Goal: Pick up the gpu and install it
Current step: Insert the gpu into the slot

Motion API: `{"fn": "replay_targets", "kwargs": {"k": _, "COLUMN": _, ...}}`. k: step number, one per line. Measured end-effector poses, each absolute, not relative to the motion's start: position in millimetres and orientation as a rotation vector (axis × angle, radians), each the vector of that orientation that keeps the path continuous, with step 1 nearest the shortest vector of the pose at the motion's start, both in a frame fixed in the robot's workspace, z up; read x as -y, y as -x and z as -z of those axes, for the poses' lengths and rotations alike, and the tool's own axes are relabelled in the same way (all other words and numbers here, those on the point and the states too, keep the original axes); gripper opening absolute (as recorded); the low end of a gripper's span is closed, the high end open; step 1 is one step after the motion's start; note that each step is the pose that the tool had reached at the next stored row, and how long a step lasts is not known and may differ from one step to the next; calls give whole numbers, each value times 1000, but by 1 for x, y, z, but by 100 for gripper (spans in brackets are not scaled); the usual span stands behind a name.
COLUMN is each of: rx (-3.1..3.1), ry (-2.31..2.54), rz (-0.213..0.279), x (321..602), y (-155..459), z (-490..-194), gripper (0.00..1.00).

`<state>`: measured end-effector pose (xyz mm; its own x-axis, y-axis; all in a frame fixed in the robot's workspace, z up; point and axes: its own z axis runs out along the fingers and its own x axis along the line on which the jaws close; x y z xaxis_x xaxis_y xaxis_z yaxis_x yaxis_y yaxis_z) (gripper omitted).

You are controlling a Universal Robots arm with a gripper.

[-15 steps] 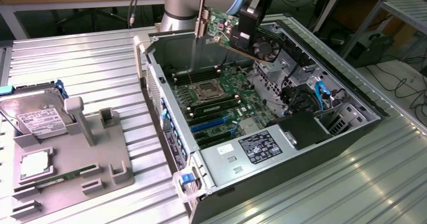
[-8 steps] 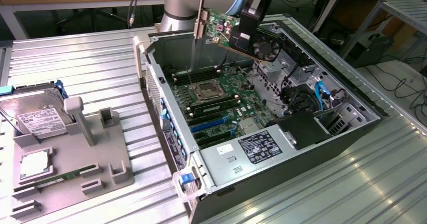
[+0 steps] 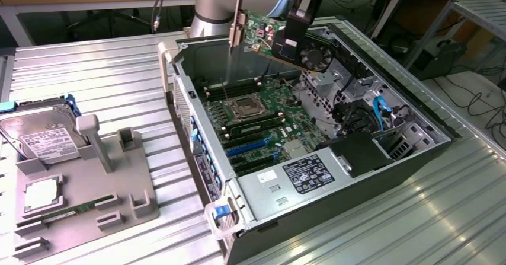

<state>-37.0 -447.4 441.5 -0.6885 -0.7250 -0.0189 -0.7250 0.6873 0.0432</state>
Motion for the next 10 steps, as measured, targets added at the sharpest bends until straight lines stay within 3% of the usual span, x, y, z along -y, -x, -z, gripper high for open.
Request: {"fn": "replay_targets", "kwargs": {"k": 10, "rx": -2857, "ry": 1305, "rz": -74, "x": 447, "y": 37, "z": -441, "gripper": 27}}
